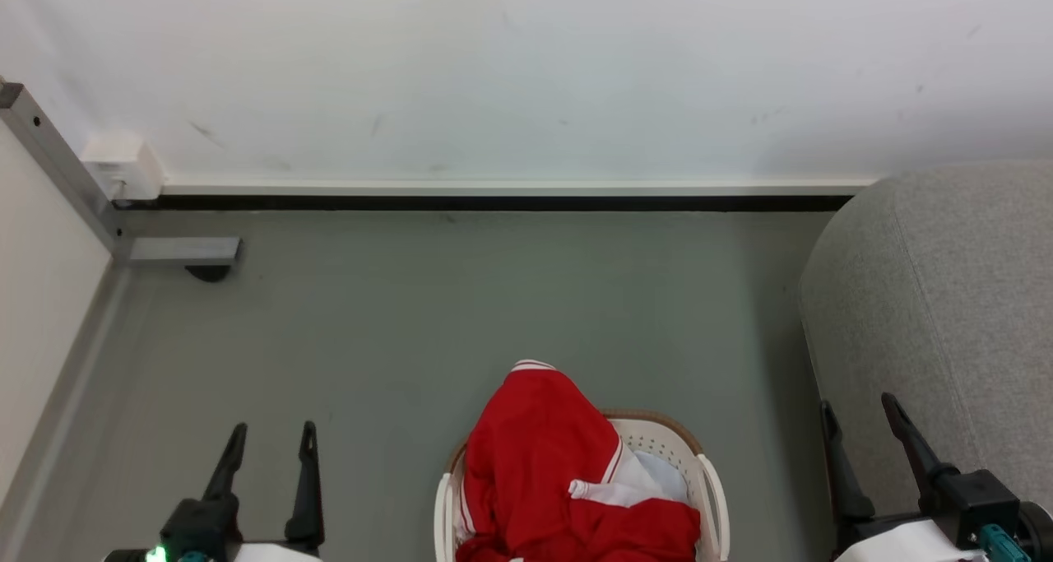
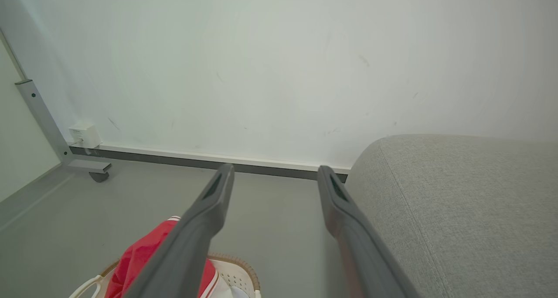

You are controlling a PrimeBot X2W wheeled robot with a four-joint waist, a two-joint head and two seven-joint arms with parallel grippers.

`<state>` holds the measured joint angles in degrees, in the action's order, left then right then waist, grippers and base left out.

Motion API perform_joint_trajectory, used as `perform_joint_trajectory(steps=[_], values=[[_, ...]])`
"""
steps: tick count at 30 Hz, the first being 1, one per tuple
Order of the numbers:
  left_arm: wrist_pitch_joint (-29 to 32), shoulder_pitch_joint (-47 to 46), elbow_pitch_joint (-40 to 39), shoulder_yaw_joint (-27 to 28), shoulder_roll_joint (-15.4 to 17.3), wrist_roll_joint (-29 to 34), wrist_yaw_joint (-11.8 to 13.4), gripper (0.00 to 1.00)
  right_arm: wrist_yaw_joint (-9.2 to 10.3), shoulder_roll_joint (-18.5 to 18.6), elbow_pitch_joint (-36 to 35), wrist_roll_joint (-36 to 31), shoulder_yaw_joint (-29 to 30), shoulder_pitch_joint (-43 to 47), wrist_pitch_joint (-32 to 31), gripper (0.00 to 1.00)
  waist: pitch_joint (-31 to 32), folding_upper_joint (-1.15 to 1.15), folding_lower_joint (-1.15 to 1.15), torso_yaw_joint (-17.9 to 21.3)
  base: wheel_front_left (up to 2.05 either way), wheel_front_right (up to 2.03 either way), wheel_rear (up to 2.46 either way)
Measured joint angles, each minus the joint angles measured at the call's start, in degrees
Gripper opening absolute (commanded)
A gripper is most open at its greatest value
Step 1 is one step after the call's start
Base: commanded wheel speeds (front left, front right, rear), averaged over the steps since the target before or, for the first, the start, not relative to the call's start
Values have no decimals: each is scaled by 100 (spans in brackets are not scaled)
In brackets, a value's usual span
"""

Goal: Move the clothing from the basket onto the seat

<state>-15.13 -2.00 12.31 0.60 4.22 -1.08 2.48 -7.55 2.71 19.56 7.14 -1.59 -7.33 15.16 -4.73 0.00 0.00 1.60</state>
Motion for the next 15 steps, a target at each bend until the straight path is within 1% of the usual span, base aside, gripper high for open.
perform_joint_trajectory(steps=[6,9,13,15], values=[[0,-472,41,-162,64,68,-158,100,0,1,-153,12,-55,-344,1,100,-474,0,0,117,0,0,0],[0,-900,246,-296,142,108,-314,100,0,2,-249,16,-107,-541,1,100,-795,0,0,177,0,0,0],[0,-1592,1018,-632,255,163,-675,100,0,3,-365,63,-223,-851,1,100,-1280,0,1,268,0,0,0],[45,-1993,1525,-844,285,186,-793,100,0,7,-416,107,-286,-1010,2,100,-1531,0,1,322,0,0,0]])
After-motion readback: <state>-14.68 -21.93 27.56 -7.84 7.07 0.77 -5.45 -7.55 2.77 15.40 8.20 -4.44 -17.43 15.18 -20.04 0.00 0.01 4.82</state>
